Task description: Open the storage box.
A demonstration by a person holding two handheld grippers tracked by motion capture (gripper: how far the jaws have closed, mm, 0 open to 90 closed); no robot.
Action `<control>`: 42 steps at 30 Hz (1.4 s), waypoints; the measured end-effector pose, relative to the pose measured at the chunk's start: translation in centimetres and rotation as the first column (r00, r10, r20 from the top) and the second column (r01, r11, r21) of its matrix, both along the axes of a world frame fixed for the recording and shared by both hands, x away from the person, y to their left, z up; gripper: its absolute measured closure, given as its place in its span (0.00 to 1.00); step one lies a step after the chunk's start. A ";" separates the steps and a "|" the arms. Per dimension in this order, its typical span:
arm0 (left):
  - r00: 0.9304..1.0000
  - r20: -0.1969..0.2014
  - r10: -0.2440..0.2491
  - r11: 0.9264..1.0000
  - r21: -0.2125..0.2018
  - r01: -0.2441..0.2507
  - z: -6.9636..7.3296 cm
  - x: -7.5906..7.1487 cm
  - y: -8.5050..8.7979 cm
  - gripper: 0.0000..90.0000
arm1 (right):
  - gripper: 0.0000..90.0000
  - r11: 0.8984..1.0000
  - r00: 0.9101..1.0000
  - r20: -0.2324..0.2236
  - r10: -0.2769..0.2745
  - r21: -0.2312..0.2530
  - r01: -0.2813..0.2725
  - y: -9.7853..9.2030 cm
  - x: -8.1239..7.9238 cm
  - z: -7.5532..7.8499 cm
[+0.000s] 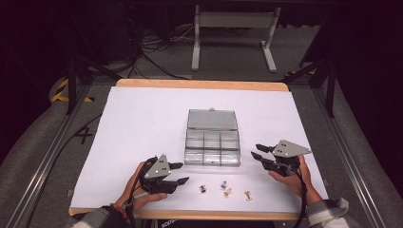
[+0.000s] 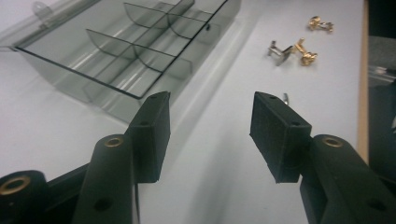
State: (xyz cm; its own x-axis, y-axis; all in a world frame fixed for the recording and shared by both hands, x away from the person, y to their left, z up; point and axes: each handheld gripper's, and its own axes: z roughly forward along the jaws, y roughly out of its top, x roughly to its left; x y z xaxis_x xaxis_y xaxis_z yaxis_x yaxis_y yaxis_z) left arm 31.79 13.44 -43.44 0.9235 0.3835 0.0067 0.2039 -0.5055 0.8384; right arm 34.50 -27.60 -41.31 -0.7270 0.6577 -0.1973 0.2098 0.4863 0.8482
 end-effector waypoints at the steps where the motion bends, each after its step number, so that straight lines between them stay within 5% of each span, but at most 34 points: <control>1: 1.000 -0.005 -0.007 1.000 0.007 0.008 -0.2 -0.1 -0.1 0.53 | 0.69 1.000 1.000 -0.004 -0.001 0.010 0.001 -0.2 -0.2 -0.1; 14: 0.995 -0.053 -0.082 0.995 0.051 0.085 -1.4 -0.9 -3.1 0.46 | 0.56 0.999 0.998 -0.034 -0.049 0.020 0.050 -2.2 -2.2 -1.8; 25: 0.990 -0.077 -0.118 0.985 0.118 0.127 -2.0 -0.6 -5.9 0.49 | 0.49 0.997 0.996 -0.048 -0.071 0.008 0.072 -2.4 -2.2 -2.7; 41: 0.991 -0.064 -0.121 0.975 0.177 0.131 -1.8 -0.7 -5.8 0.82 | 0.43 0.996 0.997 -0.028 -0.078 -0.044 0.077 -1.6 -2.1 -3.2; 42: 0.991 -0.060 -0.120 0.977 0.171 0.129 -1.9 -0.7 -5.7 0.96 | 0.43 0.996 0.997 -0.027 -0.077 -0.045 0.076 -1.6 -2.1 -3.2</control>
State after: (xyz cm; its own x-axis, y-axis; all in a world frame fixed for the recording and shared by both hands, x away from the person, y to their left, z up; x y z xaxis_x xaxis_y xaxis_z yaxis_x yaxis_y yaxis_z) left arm 31.12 7.70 -45.33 0.9648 0.2626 0.0173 0.1685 -0.6671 0.7256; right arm 32.44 -29.18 -44.47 -0.6805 0.7030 -0.2066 0.2721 0.5042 0.8196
